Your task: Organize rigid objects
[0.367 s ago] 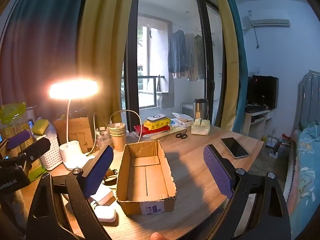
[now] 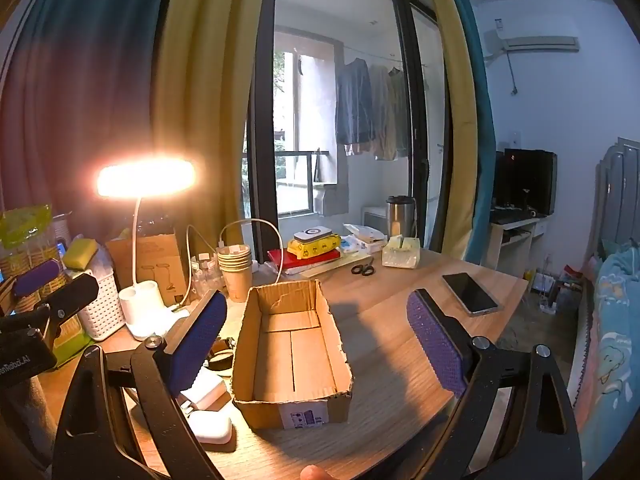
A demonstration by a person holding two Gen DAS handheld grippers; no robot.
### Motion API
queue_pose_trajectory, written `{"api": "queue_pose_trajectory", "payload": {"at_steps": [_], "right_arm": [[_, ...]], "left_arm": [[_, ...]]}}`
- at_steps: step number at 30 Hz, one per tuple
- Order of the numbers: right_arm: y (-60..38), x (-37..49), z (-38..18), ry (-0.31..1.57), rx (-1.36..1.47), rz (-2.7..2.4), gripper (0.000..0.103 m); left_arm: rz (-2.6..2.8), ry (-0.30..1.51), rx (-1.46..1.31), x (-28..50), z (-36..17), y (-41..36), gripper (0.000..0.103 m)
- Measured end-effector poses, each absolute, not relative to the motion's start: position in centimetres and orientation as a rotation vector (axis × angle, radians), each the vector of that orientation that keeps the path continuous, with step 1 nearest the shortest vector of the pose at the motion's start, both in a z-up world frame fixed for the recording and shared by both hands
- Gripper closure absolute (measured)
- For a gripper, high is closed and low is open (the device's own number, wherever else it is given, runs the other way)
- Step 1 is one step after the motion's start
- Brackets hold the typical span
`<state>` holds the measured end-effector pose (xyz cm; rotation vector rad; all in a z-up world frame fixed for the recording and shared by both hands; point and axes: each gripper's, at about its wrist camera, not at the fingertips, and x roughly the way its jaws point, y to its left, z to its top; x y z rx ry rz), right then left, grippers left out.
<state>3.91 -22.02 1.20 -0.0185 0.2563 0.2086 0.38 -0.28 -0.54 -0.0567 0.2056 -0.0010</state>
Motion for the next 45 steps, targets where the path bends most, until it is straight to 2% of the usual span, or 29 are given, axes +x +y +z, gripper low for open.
{"api": "queue_pose_trajectory", "payload": {"at_steps": [16, 45], "right_arm": [[-21.8, 4.2, 1.2, 0.267, -0.026, 0.216, 0.009], [-21.7, 4.3, 0.7, 0.281, -0.028, 0.223, 0.009]], "left_arm": [[-0.009, 0.271, -0.058, 1.6, -1.2, 0.0, 0.009], [0.018, 0.225, -0.068, 0.9, -0.5, 0.2, 0.009]]}}
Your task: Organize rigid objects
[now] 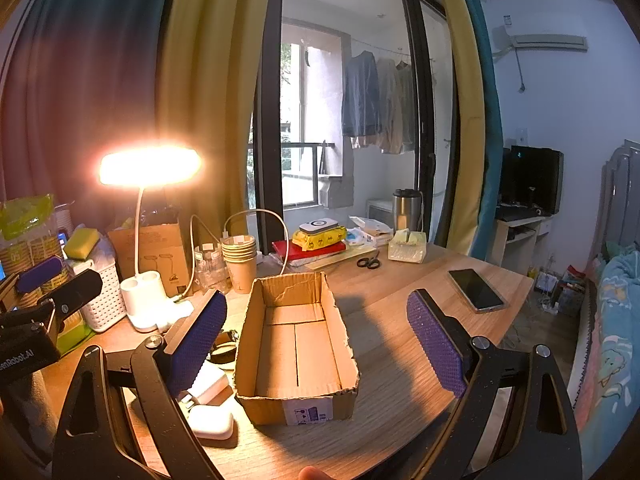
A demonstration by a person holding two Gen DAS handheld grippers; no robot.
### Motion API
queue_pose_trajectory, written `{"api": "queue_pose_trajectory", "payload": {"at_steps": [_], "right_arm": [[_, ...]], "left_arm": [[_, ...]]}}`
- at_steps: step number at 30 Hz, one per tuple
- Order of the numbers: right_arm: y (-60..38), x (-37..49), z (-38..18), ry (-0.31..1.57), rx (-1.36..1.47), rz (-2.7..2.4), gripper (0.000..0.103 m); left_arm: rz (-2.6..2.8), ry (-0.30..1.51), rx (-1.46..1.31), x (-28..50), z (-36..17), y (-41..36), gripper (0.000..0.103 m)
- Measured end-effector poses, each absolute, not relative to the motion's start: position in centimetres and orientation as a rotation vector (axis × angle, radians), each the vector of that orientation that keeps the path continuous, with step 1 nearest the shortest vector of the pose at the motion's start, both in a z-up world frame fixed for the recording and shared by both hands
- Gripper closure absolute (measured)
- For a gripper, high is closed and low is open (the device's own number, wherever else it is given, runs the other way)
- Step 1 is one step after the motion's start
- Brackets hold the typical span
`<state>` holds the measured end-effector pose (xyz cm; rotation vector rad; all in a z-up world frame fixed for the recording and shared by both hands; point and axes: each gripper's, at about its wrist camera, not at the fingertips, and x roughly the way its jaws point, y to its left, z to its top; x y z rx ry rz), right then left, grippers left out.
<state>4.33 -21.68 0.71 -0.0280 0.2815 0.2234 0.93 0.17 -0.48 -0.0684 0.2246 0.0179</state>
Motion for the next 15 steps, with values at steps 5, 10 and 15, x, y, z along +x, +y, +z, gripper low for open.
{"api": "queue_pose_trajectory", "payload": {"at_steps": [5, 10, 15], "right_arm": [[-21.73, 4.32, 0.75, 0.286, -0.028, 0.223, 0.009], [-21.72, 4.33, 0.75, 0.286, -0.029, 0.223, 0.009], [-21.75, 4.24, 0.74, 0.287, -0.029, 0.223, 0.009]], "left_arm": [[0.016, 0.21, -0.064, 0.55, -0.26, 0.05, 0.009], [0.016, 0.205, -0.066, 0.33, -0.18, 0.08, 0.009], [0.017, 0.204, -0.065, 0.34, -0.21, 0.06, 0.009]]}}
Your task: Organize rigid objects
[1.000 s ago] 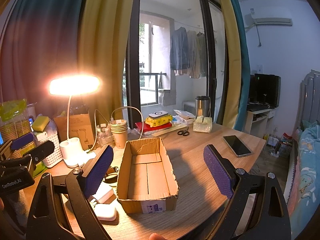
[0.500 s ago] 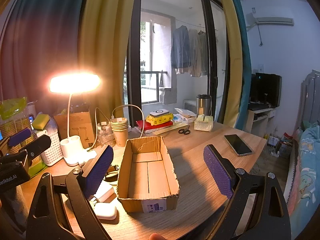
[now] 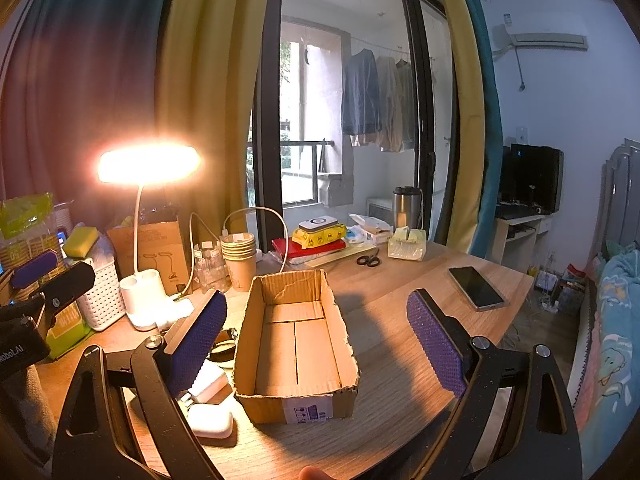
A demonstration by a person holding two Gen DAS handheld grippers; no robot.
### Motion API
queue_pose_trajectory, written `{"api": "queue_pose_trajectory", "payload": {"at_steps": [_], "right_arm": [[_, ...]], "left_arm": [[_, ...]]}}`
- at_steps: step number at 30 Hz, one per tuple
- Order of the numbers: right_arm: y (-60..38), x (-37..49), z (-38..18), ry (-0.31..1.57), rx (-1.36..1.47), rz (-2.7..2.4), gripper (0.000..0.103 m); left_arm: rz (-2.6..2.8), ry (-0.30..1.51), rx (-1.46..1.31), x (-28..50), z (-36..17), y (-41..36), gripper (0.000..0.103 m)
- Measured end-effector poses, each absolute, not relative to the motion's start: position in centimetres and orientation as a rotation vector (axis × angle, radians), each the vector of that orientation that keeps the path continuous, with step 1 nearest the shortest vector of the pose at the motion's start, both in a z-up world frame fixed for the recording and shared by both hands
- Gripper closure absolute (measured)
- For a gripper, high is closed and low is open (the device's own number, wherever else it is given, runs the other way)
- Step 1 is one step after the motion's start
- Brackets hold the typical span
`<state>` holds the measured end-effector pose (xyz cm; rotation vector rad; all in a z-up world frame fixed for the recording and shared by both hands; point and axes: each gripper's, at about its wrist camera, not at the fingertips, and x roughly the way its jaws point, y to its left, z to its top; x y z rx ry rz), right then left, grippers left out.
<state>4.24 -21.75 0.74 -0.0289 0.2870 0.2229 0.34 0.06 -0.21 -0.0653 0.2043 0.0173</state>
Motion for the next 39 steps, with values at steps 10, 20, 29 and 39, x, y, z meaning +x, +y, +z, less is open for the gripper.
{"api": "queue_pose_trajectory", "payload": {"at_steps": [10, 20, 29, 39], "right_arm": [[-21.7, 4.4, 0.8, 0.288, -0.03, 0.223, 0.009], [-21.6, 4.3, 0.7, 0.292, -0.028, 0.222, 0.009], [-21.6, 4.4, 0.1, 0.303, -0.026, 0.235, 0.009], [-22.9, 9.6, -1.7, 0.393, -0.045, 0.209, 0.009]], "left_arm": [[0.017, 0.203, -0.065, 0.2, -0.1, 0.0, 0.009], [0.018, 0.205, -0.064, 0.2, 0.0, 0.0, 0.009], [0.011, 0.251, -0.073, 1.1, -0.6, 0.4, 0.009], [0.02, 0.388, -0.082, 3.9, -3.4, 0.7, 0.009]]}}
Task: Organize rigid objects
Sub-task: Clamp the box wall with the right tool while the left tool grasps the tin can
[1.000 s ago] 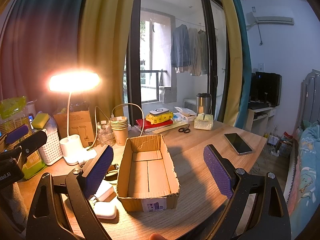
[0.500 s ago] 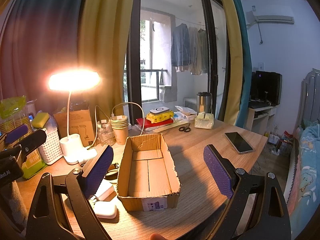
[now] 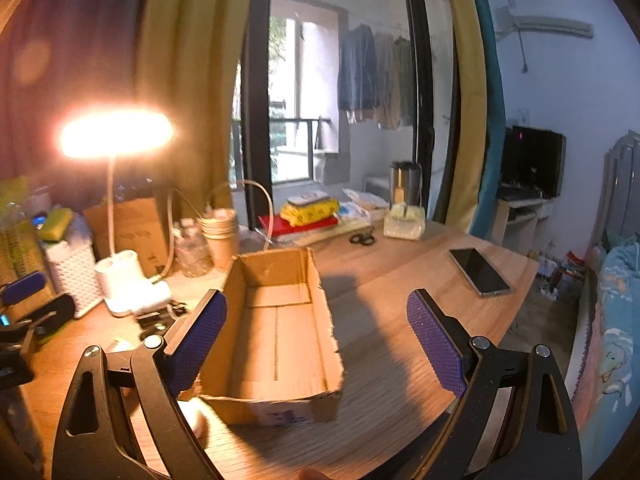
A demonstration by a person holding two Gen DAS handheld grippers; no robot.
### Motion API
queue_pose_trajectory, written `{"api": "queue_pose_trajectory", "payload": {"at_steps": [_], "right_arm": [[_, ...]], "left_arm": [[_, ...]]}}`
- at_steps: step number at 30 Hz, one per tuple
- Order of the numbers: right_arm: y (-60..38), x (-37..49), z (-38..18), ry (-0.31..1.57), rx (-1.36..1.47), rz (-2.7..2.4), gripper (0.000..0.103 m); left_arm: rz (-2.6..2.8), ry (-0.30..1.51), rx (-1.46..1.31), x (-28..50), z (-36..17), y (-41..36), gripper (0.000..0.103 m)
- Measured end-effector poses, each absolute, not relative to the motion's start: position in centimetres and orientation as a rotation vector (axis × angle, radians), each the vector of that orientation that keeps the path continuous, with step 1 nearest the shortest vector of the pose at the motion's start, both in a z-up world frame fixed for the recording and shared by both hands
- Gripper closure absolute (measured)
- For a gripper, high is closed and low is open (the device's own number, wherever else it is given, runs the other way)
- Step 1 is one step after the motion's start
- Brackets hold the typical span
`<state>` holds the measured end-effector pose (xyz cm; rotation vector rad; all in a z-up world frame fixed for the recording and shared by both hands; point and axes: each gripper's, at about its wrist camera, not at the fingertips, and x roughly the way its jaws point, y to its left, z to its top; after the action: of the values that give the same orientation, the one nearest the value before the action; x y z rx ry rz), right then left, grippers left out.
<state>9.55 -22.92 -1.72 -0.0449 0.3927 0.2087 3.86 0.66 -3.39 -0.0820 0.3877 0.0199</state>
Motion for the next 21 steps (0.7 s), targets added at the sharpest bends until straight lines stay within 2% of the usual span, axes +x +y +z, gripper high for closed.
{"api": "queue_pose_trajectory", "payload": {"at_steps": [13, 14, 15, 17, 21], "right_arm": [[-22.6, 20.1, -8.5, 0.703, -0.108, 0.299, 0.01], [-22.5, 20.5, -8.9, 0.719, -0.114, 0.297, 0.013], [-22.6, 20.9, -9.3, 0.746, -0.117, 0.298, 0.024], [-22.7, 21.3, -9.8, 0.784, -0.125, 0.287, 0.036], [-22.6, 21.9, -11.1, 0.846, -0.168, 0.3, 0.037]], "left_arm": [[0.062, 0.599, -0.172, 7.5, -8.2, 3.0, 0.009], [0.066, 0.617, -0.183, 7.8, -8.6, 3.2, 0.009], [0.07, 0.634, -0.192, 8.0, -8.9, 3.5, 0.009], [0.073, 0.661, -0.21, 8.3, -9.6, 3.8, 0.009], [0.065, 0.688, -0.209, 8.5, -10.3, 3.5, 0.009]]}}
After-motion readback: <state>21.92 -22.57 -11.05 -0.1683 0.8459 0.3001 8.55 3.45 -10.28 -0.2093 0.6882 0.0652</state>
